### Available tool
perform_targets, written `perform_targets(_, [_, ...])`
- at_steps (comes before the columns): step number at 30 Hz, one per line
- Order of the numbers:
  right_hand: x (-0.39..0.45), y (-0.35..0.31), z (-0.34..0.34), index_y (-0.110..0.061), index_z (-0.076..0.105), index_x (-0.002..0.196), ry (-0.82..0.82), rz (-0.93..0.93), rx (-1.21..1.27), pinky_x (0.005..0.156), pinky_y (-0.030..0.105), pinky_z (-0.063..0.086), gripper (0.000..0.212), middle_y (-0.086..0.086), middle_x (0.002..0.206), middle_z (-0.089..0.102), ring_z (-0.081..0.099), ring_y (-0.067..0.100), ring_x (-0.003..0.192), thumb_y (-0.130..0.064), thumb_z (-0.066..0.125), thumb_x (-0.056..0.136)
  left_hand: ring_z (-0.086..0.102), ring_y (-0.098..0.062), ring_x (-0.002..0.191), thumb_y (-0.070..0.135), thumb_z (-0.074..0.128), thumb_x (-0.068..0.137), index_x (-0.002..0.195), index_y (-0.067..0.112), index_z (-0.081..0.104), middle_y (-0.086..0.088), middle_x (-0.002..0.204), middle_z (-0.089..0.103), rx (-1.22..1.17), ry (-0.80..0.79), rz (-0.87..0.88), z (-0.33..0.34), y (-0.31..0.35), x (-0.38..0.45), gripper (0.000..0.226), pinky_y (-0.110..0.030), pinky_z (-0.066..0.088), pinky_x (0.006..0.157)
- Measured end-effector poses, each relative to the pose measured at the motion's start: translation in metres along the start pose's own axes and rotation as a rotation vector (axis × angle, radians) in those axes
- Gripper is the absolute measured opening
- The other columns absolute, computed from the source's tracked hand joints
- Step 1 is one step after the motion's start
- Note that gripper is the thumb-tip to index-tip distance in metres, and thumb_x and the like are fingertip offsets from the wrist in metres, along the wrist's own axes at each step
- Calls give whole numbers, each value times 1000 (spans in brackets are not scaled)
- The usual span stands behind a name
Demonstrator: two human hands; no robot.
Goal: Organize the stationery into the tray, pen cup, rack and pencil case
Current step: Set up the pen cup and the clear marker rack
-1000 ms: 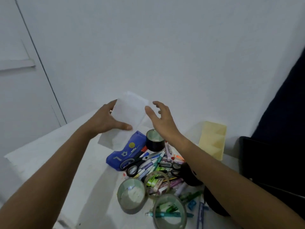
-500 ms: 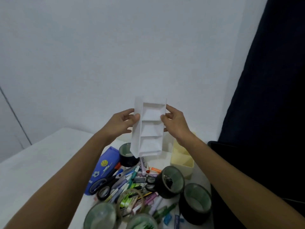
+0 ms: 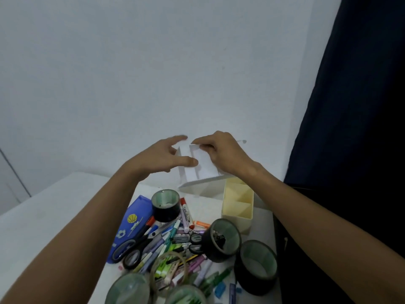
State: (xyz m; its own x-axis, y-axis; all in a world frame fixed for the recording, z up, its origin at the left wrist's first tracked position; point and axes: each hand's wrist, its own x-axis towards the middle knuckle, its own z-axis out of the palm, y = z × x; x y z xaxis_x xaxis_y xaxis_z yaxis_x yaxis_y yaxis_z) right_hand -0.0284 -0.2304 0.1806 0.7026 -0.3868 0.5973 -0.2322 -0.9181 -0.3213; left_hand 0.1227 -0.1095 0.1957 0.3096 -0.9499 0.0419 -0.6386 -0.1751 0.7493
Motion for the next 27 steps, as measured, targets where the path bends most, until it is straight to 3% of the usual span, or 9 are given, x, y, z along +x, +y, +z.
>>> perform_targets(3, [-3, 1, 7, -17, 71, 112, -43, -33, -55, 82, 28, 50, 29, 3, 102, 74, 66, 20, 92, -7, 51, 94, 59, -23, 77, 35, 68, 74, 89, 20, 69, -1, 80, 67, 11, 33, -10, 15, -1, -2, 21, -32, 48, 67])
perform_targets(6, [-6, -2, 16, -18, 71, 112, -80, -59, -132, 80, 38, 50, 27, 4, 97, 75, 63, 24, 88, -9, 53, 94, 56, -20, 59, 38, 61, 73, 63, 9, 59, -3, 60, 58, 142, 314, -30, 35, -6, 4, 31, -29, 43, 55])
perform_targets(8, [-7, -1, 16, -18, 70, 114, -49, -6, -140, 88, 36, 45, 24, 1, 107, 73, 60, 23, 99, -19, 55, 95, 57, -26, 52, 37, 57, 75, 56, 1, 53, -10, 53, 50, 158, 466, -27, 40, -10, 8, 41, -36, 49, 53])
perform_targets(11, [-15, 8, 7, -20, 62, 123, 154, 195, -168, 99, 38, 32, 32, 0, 131, 59, 46, 24, 122, -32, 54, 94, 52, -14, 35, 28, 56, 80, 51, -1, 48, -8, 47, 46, -51, 570, -91, 36, -25, 11, 42, -34, 53, 48])
perform_targets(14, [-30, 10, -6, -20, 46, 137, 381, 438, -136, 104, 40, 29, 51, 5, 144, 35, 31, 25, 130, -42, 53, 92, 49, -18, 44, 26, 53, 79, 53, 3, 46, -8, 53, 44, -284, 697, -133, 39, -43, 13, 36, -36, 56, 55])
perform_targets(17, [-35, 8, -10, -20, 25, 146, 139, 754, 373, 92, 32, 45, 79, 6, 142, 38, 47, 24, 123, -61, 54, 85, 40, -15, 44, 18, 50, 80, 41, 18, 42, 8, 43, 39, -513, 735, -136, 56, -49, 16, 40, -32, 46, 56])
perform_targets(20, [-36, 1, -2, -23, 27, 140, -156, 820, 653, 71, 36, 59, 76, 3, 126, 51, 67, 26, 92, -66, 53, 82, 53, -15, 58, 14, 50, 85, 56, 27, 61, 8, 58, 58, -573, 658, -54, 77, -46, 17, 34, -36, 50, 62])
perform_targets(24, [-36, 13, 12, -24, 35, 128, -62, 737, 672, 74, 38, 60, 45, 8, 111, 59, 65, 24, 82, -30, 58, 90, 65, -16, 88, 7, 50, 88, 102, 24, 66, 3, 97, 70, -367, 505, 49, 92, -51, 20, 27, -34, 54, 80])
perform_targets(27, [-40, 22, 23, -28, 33, 136, -43, 708, 663, 73, 37, 60, 49, 10, 110, 59, 63, 25, 87, -13, 49, 92, 64, -16, 92, 9, 51, 89, 123, 20, 62, 3, 107, 68, -144, 378, 54, 92, -57, 25, 38, -28, 51, 78])
